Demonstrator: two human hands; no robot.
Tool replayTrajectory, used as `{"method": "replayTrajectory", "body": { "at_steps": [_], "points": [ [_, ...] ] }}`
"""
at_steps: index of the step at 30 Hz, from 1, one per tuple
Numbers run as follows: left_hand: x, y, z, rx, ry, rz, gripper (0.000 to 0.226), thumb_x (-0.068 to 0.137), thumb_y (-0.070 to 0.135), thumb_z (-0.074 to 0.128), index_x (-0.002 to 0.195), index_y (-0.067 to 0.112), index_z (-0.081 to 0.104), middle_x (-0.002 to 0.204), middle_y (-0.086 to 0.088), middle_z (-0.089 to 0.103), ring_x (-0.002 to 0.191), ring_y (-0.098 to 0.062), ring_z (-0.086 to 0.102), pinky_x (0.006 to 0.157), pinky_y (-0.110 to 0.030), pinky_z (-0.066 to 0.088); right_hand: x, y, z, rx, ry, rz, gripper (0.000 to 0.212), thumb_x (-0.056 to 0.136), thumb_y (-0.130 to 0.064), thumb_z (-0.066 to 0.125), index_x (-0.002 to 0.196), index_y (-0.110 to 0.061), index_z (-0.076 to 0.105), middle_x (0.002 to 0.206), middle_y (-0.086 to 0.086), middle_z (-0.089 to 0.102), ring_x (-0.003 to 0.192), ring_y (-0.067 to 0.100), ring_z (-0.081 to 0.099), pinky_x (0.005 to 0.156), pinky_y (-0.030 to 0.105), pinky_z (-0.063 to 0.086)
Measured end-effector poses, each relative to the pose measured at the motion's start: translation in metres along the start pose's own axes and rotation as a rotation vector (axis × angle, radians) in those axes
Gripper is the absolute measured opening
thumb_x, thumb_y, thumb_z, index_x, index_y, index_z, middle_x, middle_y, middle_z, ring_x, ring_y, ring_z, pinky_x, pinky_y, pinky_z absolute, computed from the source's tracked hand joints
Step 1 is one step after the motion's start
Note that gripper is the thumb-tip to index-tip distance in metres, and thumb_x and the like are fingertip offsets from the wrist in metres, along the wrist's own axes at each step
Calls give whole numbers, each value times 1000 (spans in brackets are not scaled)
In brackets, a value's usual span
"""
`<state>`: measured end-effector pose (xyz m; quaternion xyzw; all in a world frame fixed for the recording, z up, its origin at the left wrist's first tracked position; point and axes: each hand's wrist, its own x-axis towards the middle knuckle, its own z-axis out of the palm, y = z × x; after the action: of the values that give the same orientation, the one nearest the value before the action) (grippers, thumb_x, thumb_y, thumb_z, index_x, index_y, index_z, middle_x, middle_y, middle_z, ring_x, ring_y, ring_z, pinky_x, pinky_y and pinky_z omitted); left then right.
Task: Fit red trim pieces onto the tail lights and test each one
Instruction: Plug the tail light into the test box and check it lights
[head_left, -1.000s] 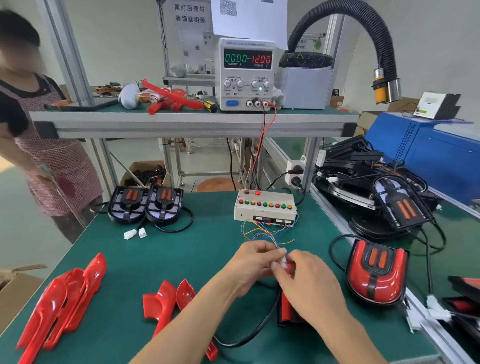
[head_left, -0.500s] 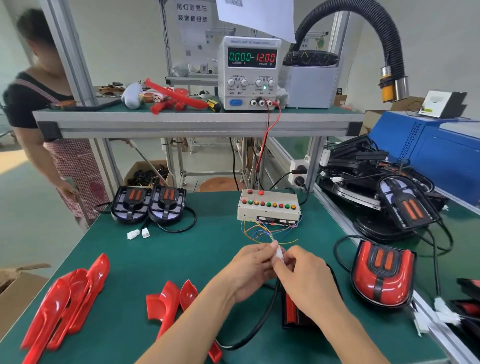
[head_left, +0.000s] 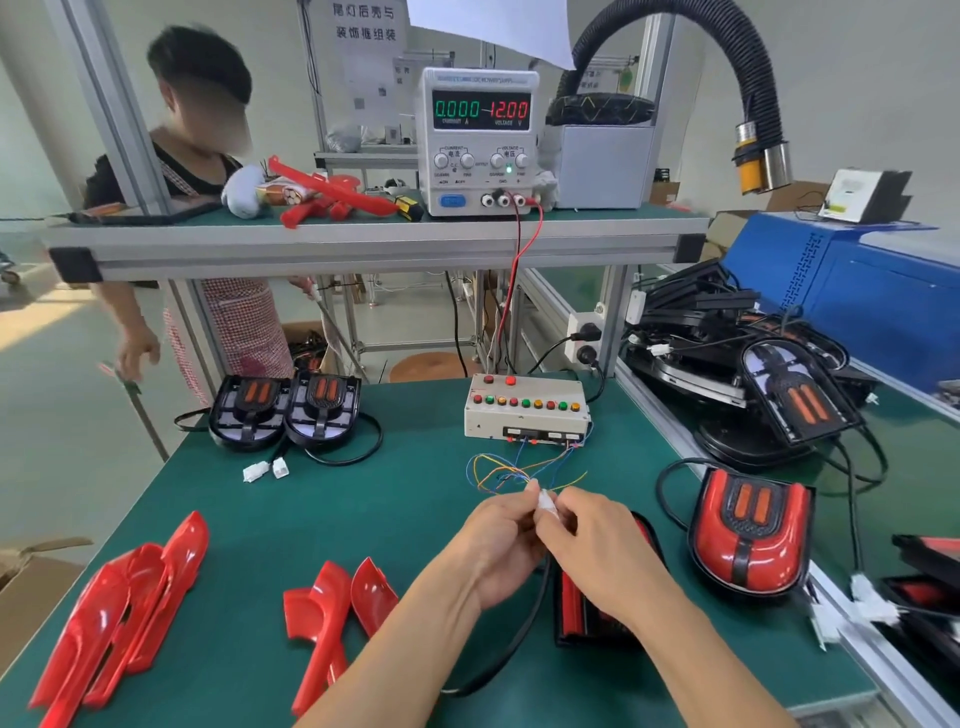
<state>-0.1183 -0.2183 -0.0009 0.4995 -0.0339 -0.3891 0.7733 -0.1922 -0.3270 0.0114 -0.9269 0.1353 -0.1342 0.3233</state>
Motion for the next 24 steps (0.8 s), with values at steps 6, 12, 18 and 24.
{"method": "replayTrajectory", "body": {
  "at_steps": [6, 12, 18, 24],
  "points": [
    [9, -8, -6, 178, 66, 47, 32, 105, 21, 46, 89, 2, 67, 83, -14, 60, 72, -22, 51, 64, -29, 40, -5, 0, 1, 38, 115, -5, 44, 93, -44, 57, 63, -14, 46, 55, -4, 49, 56, 11, 46, 55, 24, 36],
    [13, -11, -17, 345, 420, 116, 36, 108, 29, 42, 89, 9, 65, 72, -2, 64, 48, -11, 52, 44, -21, 35, -24, 20, -13, -126, 127, -8, 44, 94, -60, 54, 66, -26, 52, 74, -7, 53, 74, 10, 51, 71, 33, 40],
    [-10, -9, -24, 800, 589, 200, 19, 99, 34, 56, 102, 16, 58, 93, 1, 61, 80, -21, 67, 66, -29, 43, -64, 75, -44, -120, 254, 183, 36, 94, -47, 60, 117, -22, 72, 106, -6, 60, 102, 16, 58, 98, 37, 47],
    [-47, -27, -15, 1134, 406, 450, 18, 96, 28, 57, 79, 23, 58, 63, 13, 57, 59, -5, 49, 59, -25, 40, -91, 85, -40, 91, 228, 388, 49, 94, -49, 62, 134, -21, 61, 118, 0, 59, 102, 17, 61, 92, 34, 42]
  ]
}}
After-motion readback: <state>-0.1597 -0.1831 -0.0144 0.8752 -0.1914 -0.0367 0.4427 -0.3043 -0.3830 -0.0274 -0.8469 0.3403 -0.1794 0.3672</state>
